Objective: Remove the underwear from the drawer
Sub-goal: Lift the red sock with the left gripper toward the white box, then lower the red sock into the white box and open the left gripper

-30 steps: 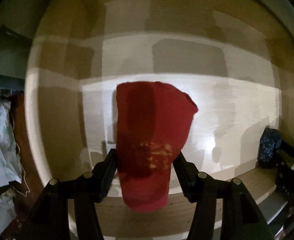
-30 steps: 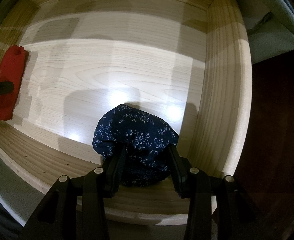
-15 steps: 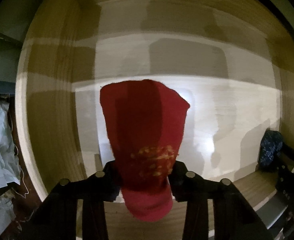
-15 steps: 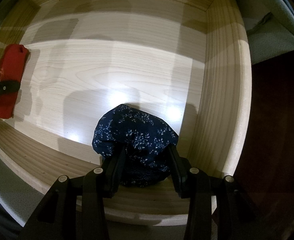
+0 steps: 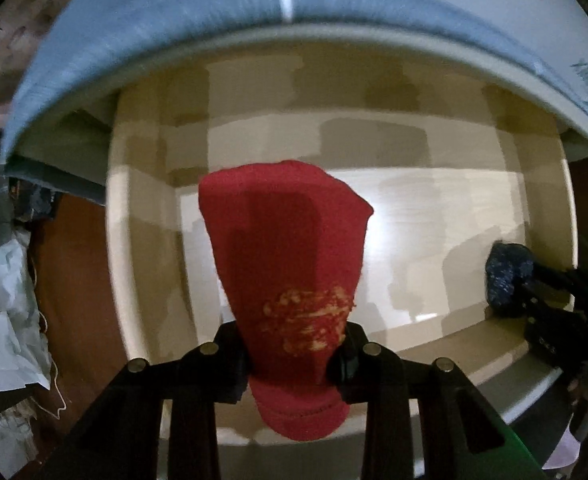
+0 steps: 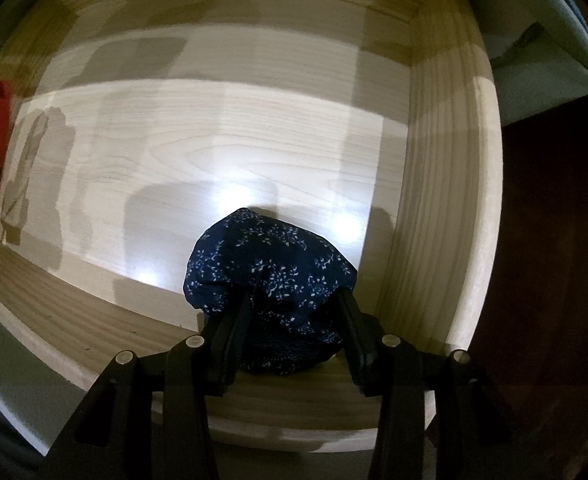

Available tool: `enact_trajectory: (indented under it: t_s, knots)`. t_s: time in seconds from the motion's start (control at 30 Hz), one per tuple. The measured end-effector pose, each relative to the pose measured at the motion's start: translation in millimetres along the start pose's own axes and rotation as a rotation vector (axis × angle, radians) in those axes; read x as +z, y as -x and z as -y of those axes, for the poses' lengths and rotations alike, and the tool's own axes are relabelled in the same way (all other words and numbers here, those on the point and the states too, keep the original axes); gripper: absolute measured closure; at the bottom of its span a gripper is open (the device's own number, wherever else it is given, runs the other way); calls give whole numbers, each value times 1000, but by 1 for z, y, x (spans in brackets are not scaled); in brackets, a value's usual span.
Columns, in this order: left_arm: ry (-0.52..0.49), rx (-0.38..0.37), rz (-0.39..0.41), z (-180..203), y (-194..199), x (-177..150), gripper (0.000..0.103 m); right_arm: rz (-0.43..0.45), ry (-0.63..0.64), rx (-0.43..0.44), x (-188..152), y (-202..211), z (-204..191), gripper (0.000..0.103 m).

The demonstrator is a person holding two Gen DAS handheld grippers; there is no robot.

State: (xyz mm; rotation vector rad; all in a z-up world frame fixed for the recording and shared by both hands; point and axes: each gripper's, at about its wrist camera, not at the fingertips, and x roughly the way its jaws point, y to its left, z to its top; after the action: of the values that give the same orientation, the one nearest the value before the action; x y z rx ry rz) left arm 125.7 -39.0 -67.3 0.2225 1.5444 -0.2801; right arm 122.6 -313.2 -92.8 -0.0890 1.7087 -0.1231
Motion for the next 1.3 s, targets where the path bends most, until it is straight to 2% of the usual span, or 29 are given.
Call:
enact_trajectory:
  t_s: [0.07, 0.27, 0.3, 0.43, 0.8, 1.07, 1.3]
  knots:
    - [-2, 3, 23, 5, 14, 0, 71, -3, -2, -2, 1, 0, 1, 61]
    - [-25, 8, 96, -12, 40, -3, 71, -9, -7, -6, 7, 4, 2, 61]
    - [-25, 8, 105, -12, 33, -11, 71, -10, -12, -8, 8, 6, 2, 59]
    - [-33, 26, 140, -11, 48, -10, 71, 6, -37, -18, 9, 9, 1, 56]
    - [-23, 51, 308, -19, 128, -20, 71, 3, -42, -17, 18, 12, 5, 56]
    - [-23, 27, 498, -17, 188, -10, 71, 3, -40, -17, 18, 11, 6, 56]
    - [-21, 16, 583, -11, 215, 15, 71, 4, -40, -17, 18, 10, 7, 56]
